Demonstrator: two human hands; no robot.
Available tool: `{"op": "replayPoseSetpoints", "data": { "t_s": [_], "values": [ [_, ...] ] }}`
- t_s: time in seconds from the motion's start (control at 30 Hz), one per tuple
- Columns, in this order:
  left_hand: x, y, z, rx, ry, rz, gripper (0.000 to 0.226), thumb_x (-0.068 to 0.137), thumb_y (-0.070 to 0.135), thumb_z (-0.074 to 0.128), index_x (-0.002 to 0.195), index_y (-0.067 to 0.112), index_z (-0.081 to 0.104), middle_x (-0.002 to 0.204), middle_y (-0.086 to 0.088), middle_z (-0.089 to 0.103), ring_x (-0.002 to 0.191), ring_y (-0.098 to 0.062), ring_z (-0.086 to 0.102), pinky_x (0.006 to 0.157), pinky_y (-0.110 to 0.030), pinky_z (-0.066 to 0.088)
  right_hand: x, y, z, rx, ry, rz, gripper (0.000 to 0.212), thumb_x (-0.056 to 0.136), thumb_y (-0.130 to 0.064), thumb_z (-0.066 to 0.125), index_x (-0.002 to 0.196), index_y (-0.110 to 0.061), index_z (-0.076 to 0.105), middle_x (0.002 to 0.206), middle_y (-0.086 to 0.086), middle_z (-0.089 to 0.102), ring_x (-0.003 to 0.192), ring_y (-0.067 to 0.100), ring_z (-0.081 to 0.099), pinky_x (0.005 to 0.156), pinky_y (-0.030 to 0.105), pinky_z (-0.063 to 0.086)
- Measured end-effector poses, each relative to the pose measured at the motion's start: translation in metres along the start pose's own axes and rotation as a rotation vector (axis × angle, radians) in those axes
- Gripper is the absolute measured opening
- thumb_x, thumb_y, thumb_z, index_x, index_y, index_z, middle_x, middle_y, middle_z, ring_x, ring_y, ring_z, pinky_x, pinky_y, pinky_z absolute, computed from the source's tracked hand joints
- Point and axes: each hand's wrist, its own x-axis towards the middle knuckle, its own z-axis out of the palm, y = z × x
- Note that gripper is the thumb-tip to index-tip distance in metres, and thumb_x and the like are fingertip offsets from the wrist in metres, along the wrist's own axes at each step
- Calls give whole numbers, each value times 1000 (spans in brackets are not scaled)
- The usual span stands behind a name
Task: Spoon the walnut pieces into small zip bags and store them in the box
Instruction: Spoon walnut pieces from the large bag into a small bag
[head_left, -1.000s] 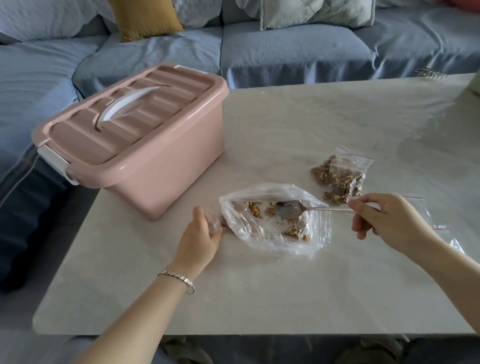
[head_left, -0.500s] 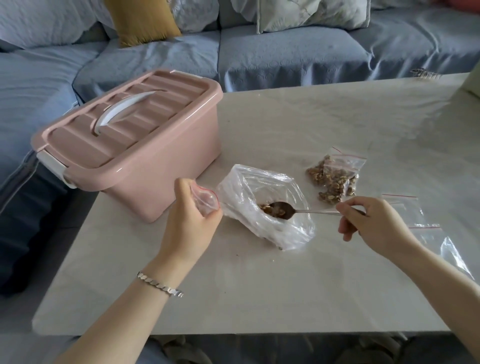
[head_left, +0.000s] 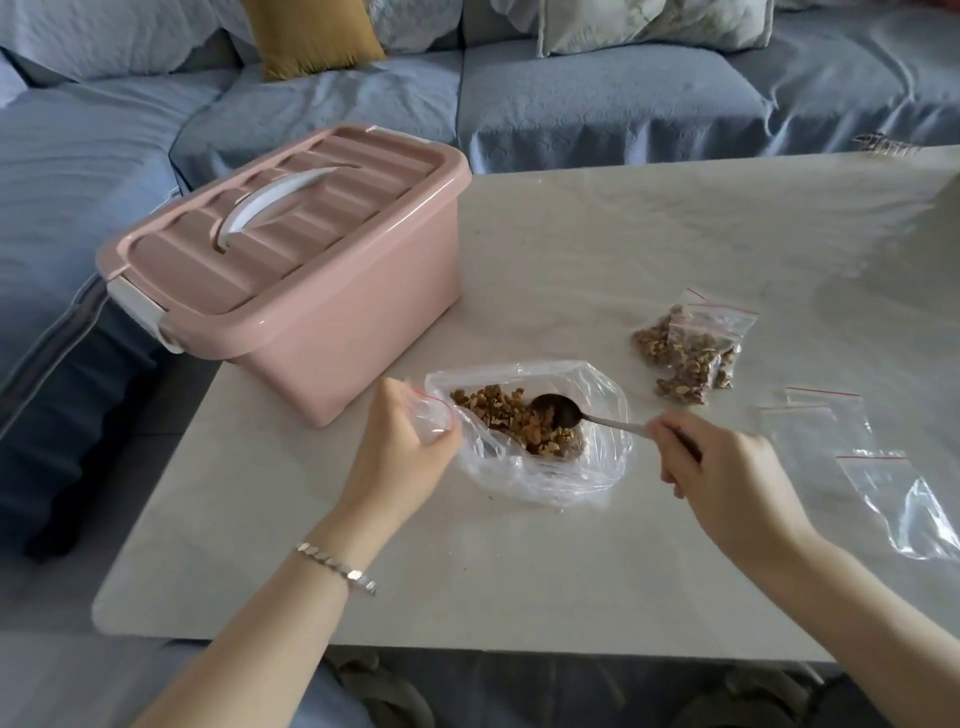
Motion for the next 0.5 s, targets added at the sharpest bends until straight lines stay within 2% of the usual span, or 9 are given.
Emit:
{"op": "replayPoseSetpoints", "data": {
  "t_s": [0.03,0.07,0.13,0.27,0.33,0.4,0.5],
  "values": [
    [3,0,5,-4,-69,-63,28,79,21,67,85,22,40,90,4,50,79,-11,51,57,-14,35,-4,1,3,-63,19,-52,14,89,-12,58,78,-12,66,50,1,56,44,23,52,48,35,44],
    [6,0,9,10,-136,-117,26,80,22,66,89,19,42,87,5,49,72,-9,51,54,-13,37,-8,3,6,-112,27,-102,10,87,-9,61,79,-10,67,49,3,56,42,25,51,43,35,42],
    [8,-1,19,47,-235,-213,31,80,25,64,99,14,42,83,4,49,66,-8,49,55,-20,38,-18,6,11,-162,8,-171,5,82,-5,66,78,-8,68,48,2,57,38,22,49,37,31,40],
    [7,0,31,36,-293,-289,37,81,31,63,102,16,35,82,0,50,66,-12,49,57,-27,39,-32,11,21,-221,-44,-188,6,77,-6,72,75,-10,67,46,0,56,35,20,47,32,28,36],
    [6,2,35,16,-302,-287,37,82,30,63,100,18,32,86,0,48,67,-10,47,57,-25,39,-33,9,24,-177,-62,-114,8,83,-10,66,76,-9,67,46,1,54,38,21,47,35,32,37],
    [5,3,40,-2,-281,-272,35,81,27,64,98,18,34,88,1,47,67,-8,45,56,-23,37,-32,6,26,-38,-125,35,18,90,-16,56,78,-9,68,49,4,55,41,19,47,42,32,39],
    [4,4,41,-35,-242,-265,27,81,19,63,86,21,37,82,4,46,63,-8,45,47,-19,34,-28,2,27,217,-226,253,23,93,-19,50,79,-16,68,47,0,55,38,6,44,43,17,37]
  ]
}}
